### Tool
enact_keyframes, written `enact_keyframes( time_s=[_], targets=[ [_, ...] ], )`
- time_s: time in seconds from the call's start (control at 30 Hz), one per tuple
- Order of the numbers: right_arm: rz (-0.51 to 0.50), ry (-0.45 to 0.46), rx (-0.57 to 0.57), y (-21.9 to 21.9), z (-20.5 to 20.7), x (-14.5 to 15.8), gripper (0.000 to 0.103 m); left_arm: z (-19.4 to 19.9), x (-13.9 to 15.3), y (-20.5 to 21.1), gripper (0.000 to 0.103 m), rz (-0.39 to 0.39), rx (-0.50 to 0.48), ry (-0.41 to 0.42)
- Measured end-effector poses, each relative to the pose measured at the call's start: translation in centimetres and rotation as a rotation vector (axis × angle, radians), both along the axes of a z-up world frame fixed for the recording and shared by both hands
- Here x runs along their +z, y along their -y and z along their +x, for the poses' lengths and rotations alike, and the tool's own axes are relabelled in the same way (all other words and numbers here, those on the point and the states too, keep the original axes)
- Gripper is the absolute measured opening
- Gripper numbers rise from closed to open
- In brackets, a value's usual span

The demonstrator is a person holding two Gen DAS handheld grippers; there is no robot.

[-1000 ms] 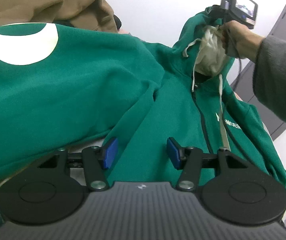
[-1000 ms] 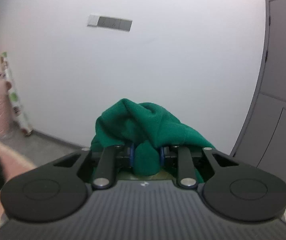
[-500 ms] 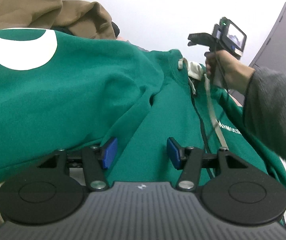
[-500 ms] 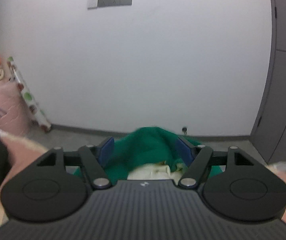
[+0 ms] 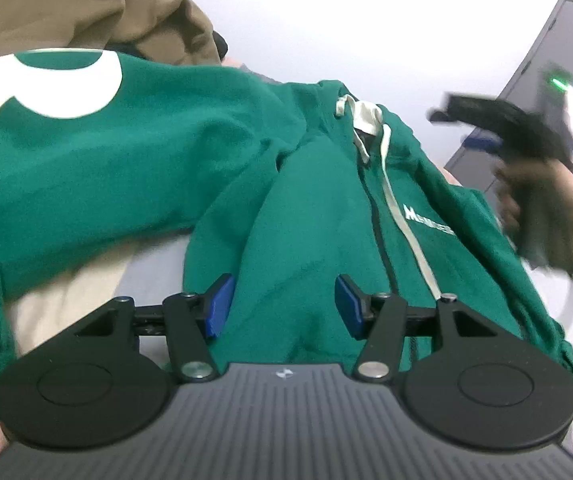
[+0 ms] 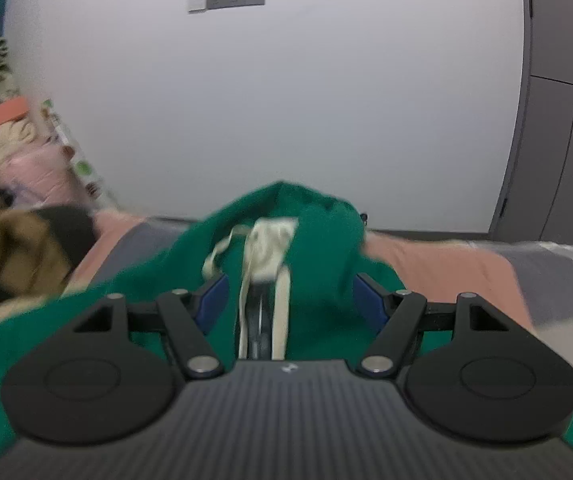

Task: Fold large clothes

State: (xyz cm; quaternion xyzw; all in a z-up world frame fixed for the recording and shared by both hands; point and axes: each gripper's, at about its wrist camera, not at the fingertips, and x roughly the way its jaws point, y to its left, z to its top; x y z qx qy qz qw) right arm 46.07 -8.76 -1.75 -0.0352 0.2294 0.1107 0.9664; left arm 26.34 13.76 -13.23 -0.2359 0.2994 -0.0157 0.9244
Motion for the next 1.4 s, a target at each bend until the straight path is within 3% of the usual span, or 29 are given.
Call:
enact_keyframes(
  time_s=[0.23, 0.5, 0.57, 0.67, 0.9, 0.93, 1.0, 1.27, 1.4],
  targets=[
    [-0.005, -0.034, 0.004, 5.8, -12.6, 1.1, 0.070, -3.7, 1.8, 1.3, 0.061, 0.076, -0.018, 0.027],
    [0.015, -0.115, -0.010, 11.5, -24.7, 0.0, 0.070, -7.0, 2.7, 3.7, 0.061, 0.157, -0.082, 0.006],
    [0.041, -0.148, -0.012, 12.6, -26.5, -0.8, 0.070, -7.6, 2.8, 4.8, 0.061, 0.205, -0.105, -0.002],
    [0.032, -0.196, -0.013, 13.3, -28.8, -1.9, 0.070, -8.7, 2.5, 6.0, 0.061, 0.201, -0.151, -0.029],
    [0.039, -0.289, -0.050, 15.9, -32.8, -4.7, 0.070, -10.7, 1.7, 9.5, 0.061, 0.275, -0.240, -0.071],
    [0.048, -0.298, -0.058, 16.3, -32.9, -5.0, 0.070, -10.7, 1.8, 9.5, 0.061, 0.277, -0.233, -0.077],
    [0.094, -0.319, -0.089, 17.5, -33.1, -5.4, 0.084, -10.9, 2.0, 9.0, 0.061, 0.274, -0.194, -0.076],
    [0.318, -0.423, -0.345, 24.1, -30.9, -9.2, 0.084, -10.4, 2.4, 3.4, 0.061, 0.304, 0.127, -0.111],
    [0.428, -0.452, -0.347, 24.7, -30.1, -10.8, 0.086, -9.8, 1.2, 0.8, 0.061, 0.291, 0.251, -0.181]
  ],
)
